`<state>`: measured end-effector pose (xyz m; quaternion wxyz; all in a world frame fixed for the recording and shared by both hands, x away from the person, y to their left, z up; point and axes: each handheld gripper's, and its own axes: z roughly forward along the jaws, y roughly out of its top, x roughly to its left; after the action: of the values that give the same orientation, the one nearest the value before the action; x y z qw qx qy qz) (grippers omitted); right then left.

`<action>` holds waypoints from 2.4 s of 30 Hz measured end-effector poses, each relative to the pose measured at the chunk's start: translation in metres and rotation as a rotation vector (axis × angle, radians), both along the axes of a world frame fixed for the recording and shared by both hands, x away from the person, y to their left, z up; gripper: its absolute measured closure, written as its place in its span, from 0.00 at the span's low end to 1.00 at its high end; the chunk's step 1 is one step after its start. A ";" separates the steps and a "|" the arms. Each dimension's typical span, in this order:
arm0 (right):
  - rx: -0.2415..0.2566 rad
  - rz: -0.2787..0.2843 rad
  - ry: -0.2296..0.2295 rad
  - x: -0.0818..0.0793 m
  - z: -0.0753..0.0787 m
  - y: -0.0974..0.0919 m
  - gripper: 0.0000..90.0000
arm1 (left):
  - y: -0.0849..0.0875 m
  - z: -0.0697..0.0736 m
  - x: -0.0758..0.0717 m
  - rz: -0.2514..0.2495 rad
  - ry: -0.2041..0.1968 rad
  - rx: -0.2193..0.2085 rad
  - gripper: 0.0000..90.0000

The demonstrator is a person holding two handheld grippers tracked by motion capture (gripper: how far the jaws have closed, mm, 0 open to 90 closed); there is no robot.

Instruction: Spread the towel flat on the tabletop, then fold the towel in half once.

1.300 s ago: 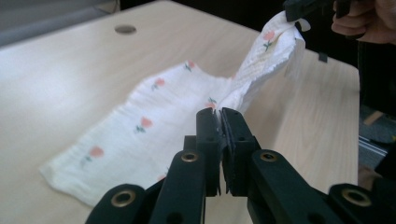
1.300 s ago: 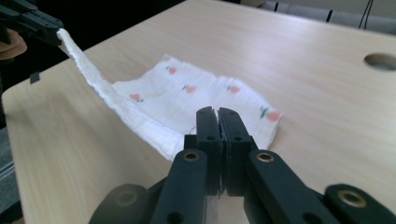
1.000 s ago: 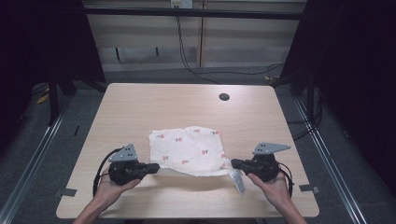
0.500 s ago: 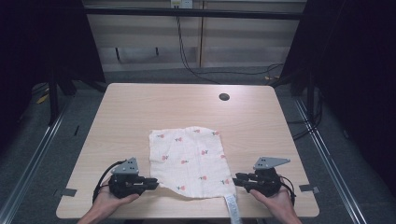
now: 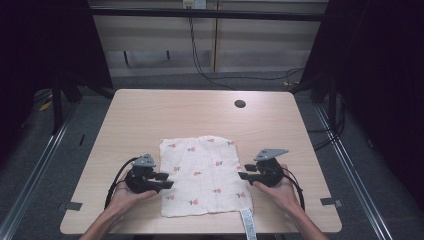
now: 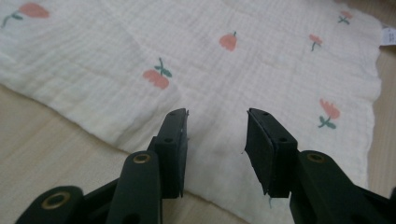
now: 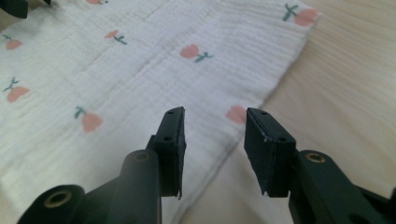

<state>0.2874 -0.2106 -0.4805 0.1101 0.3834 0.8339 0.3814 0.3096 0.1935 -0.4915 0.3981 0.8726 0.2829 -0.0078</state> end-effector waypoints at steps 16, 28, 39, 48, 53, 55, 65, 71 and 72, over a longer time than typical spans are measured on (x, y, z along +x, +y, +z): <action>-0.121 0.104 0.008 -0.006 -0.014 0.025 1.00 | -0.002 -0.007 -0.015 -0.023 -0.037 0.021 0.65; -0.098 0.108 0.045 -0.030 -0.013 0.007 1.00 | -0.022 -0.007 -0.028 -0.075 -0.118 0.064 0.95; -0.073 0.111 0.063 -0.041 -0.013 0.001 1.00 | -0.026 -0.006 -0.031 -0.085 -0.077 0.057 0.99; 0.003 0.027 0.040 -0.027 -0.006 -0.015 0.78 | -0.021 0.002 -0.024 -0.060 -0.054 0.009 0.72; 0.026 -0.004 0.027 -0.010 0.000 -0.020 0.71 | -0.015 0.008 -0.007 0.020 -0.021 -0.016 0.58; 0.020 -0.006 0.033 -0.001 0.002 -0.019 0.66 | -0.010 0.009 -0.001 0.044 -0.006 -0.026 0.55; 0.057 -0.016 0.005 0.034 0.012 -0.026 0.61 | 0.000 0.024 0.030 0.128 -0.053 -0.032 0.47; 0.033 -0.037 0.007 0.064 0.011 -0.029 0.67 | -0.003 0.018 0.057 0.140 -0.039 -0.009 0.52; 0.032 -0.029 0.011 0.069 0.011 -0.029 0.68 | -0.003 0.019 0.061 0.140 -0.039 -0.006 0.51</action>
<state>0.3561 -0.2392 -0.4699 0.1048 0.3995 0.8226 0.3907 0.3707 0.1906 -0.4720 0.4055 0.8496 0.3355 0.0361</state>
